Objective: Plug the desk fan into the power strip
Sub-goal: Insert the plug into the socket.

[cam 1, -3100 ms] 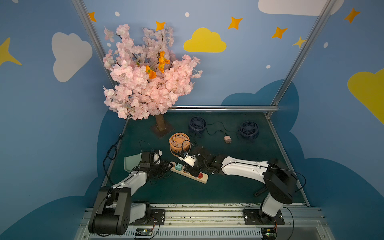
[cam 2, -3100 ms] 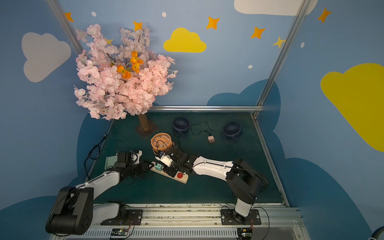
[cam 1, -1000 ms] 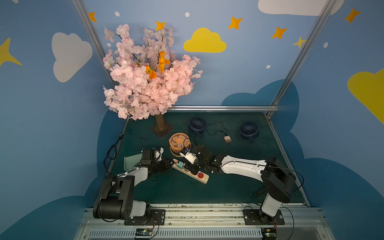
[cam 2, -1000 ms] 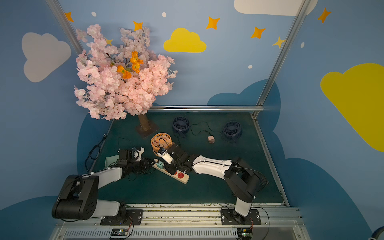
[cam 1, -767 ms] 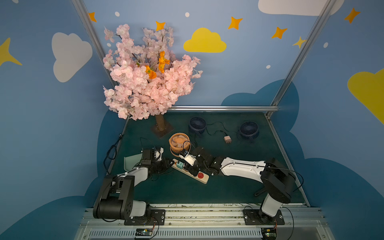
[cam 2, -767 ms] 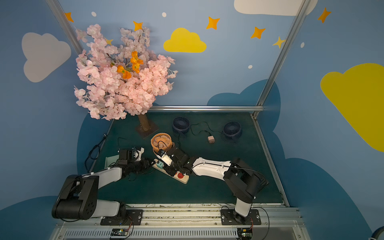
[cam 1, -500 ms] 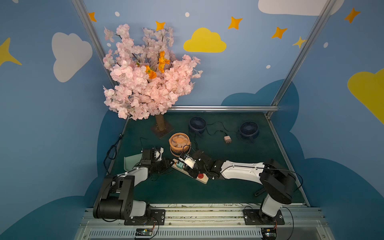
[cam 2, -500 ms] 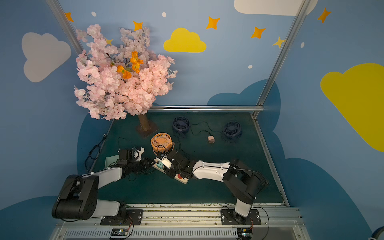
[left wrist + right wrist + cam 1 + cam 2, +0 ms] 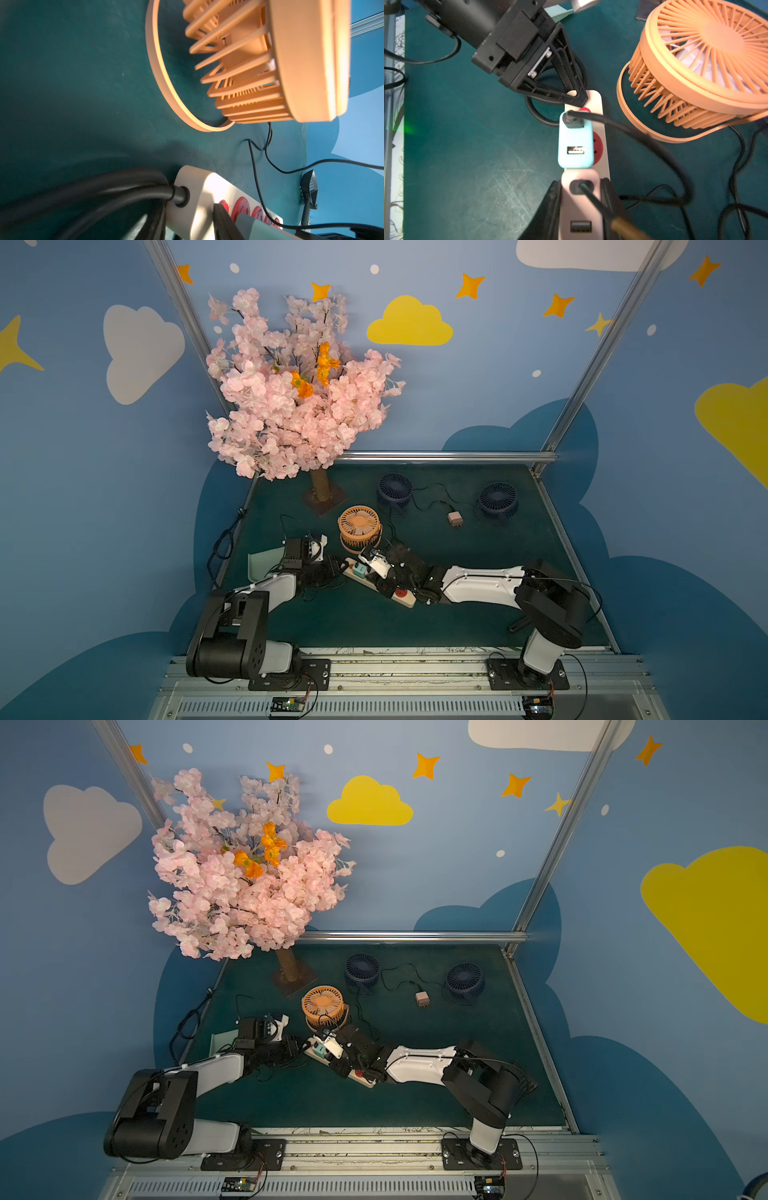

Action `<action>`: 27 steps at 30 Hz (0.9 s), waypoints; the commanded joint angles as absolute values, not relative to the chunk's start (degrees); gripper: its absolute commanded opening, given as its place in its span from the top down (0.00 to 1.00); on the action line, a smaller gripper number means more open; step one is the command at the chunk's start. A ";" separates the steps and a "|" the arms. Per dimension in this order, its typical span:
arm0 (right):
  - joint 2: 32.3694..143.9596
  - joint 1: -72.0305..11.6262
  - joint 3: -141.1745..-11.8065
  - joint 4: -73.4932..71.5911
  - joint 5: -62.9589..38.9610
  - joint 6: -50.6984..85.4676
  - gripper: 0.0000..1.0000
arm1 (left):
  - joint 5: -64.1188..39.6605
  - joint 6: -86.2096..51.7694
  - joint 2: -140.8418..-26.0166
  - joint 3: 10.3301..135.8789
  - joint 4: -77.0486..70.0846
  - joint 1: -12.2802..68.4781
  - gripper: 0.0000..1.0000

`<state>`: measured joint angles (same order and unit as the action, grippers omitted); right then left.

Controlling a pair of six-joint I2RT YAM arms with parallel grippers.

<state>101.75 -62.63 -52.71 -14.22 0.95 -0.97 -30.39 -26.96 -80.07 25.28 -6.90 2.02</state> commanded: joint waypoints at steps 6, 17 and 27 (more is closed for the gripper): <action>113.00 -63.48 -43.23 1.23 5.40 5.13 1.00 | -32.01 -25.27 -81.64 26.41 -4.25 2.34 0.59; 112.85 -66.24 -37.23 -0.71 7.02 6.82 1.00 | -32.58 -25.34 -81.32 26.57 -4.57 2.29 0.59; 115.27 -65.10 -38.14 2.37 6.29 5.85 1.00 | -33.51 -25.49 -81.72 26.57 -5.49 2.27 0.59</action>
<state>103.00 -65.04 -44.45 -31.81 6.57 3.18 -31.11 -26.28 -80.66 25.87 -6.31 1.87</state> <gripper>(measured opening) 0.304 0.411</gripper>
